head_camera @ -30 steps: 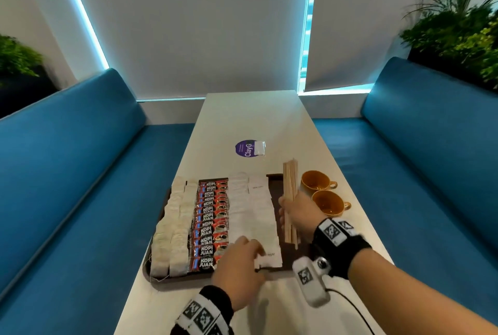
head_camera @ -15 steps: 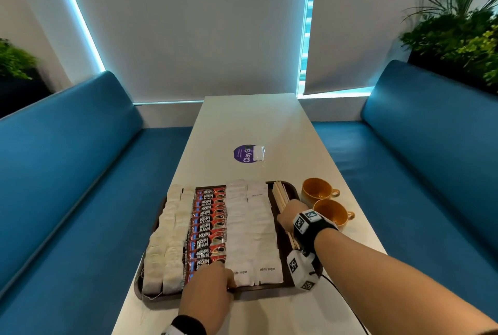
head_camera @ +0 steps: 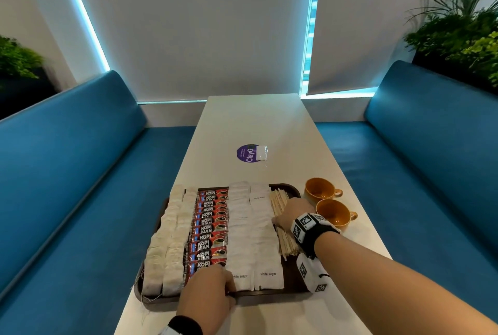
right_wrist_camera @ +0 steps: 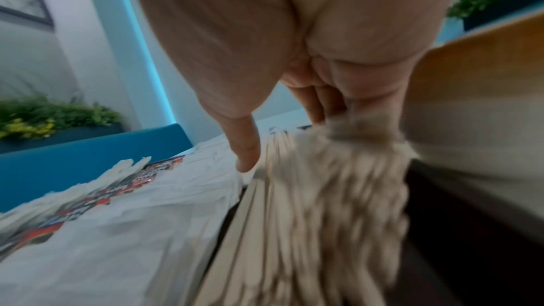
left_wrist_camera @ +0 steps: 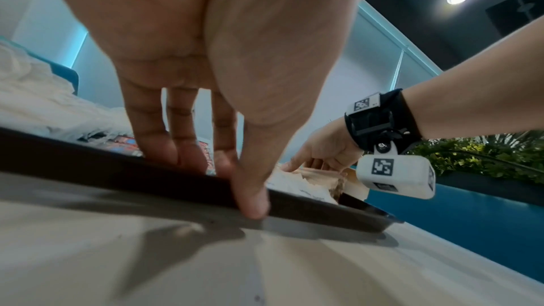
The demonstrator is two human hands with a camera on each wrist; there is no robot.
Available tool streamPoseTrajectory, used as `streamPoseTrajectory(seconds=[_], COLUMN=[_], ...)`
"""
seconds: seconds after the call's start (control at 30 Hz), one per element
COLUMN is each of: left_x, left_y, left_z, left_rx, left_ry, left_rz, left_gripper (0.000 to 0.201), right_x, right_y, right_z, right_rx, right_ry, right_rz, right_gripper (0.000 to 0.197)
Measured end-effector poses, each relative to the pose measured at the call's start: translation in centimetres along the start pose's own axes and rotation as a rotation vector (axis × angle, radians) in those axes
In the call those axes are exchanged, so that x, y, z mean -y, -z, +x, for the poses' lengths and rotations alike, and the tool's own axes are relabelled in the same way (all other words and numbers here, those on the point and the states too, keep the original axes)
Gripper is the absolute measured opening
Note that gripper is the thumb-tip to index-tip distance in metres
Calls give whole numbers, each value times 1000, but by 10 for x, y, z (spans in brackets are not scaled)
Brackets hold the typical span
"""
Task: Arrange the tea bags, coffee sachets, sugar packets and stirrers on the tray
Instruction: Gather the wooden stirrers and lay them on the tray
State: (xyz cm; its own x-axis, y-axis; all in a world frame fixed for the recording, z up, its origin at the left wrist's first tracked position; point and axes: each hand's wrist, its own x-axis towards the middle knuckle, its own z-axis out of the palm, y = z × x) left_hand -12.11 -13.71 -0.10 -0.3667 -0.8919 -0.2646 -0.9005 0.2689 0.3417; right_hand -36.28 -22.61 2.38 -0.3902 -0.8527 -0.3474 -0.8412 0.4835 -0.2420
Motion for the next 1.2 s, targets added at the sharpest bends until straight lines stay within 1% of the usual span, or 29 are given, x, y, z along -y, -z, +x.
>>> streamPoseTrajectory(seconds=[0.07, 0.13, 0.2, 0.27, 0.3, 0.33, 0.4, 0.47, 0.5, 0.57, 0.6, 0.7, 0.83, 0.97, 1.0, 1.07, 1.13, 1.2], left_x=[-4, -12, -25, -41, -50, -59, -76, -90, -96, -106, -110, -120, -122, -121, -121, -120, -119, -116], left_y=[0, 0, 3, 4, 3, 2, -1, -4, -4, -2, -1, -1, -6, -9, -9, -9, -6, -2], left_z=[-6, -7, -4, 4, 9, 14, 27, 42, 47, 57, 61, 70, 78, 86, 88, 89, 86, 79], left_rx=[-68, -131, -180, -194, -188, -172, -136, -96, -71, -12, 22, 95, 163, 189, 198, 201, 163, 82], left_ry=[14, -17, -71, -135, -158, -172, -201, -218, -210, -186, -173, -153, -138, -133, -141, -158, -156, -162], left_rz=[-72, -144, -222, -241, -239, -232, -164, -63, -25, 41, 66, 120, 141, 149, 153, 150, 110, 77], left_gripper=[22, 27, 23, 20, 23, 29, 45, 59, 63, 68, 69, 71, 80, 85, 86, 86, 82, 70], right_x=[-1, -4, -7, -11, -12, -15, -20, -25, -27, -34, -36, -42, -44, -43, -44, -46, -51, -59], right_y=[4, 8, 9, 10, 10, 9, 0, -11, -16, -21, -21, -17, -16, -15, -16, -15, -14, -11], right_z=[-4, -9, -12, -18, -22, -24, -26, -25, -24, -22, -22, -24, -25, -34, -34, -39, -44, -48], right_rx=[-19, -48, -64, -60, -55, -58, -77, -99, -99, -81, -66, -36, 14, -12, -18, -25, -45, -118], right_ry=[20, 19, 16, 32, 43, 65, 123, 214, 286, 425, 458, 450, 430, 453, 461, 457, 432, 449], right_rz=[-28, -38, -29, 3, 9, -8, -69, -145, -218, -413, -465, -571, -610, -632, -630, -507, -293, -78], right_gripper=[33, 21, 22, 16, 8, 6, 24, 38, 42, 41, 40, 42, 47, 47, 48, 48, 46, 39])
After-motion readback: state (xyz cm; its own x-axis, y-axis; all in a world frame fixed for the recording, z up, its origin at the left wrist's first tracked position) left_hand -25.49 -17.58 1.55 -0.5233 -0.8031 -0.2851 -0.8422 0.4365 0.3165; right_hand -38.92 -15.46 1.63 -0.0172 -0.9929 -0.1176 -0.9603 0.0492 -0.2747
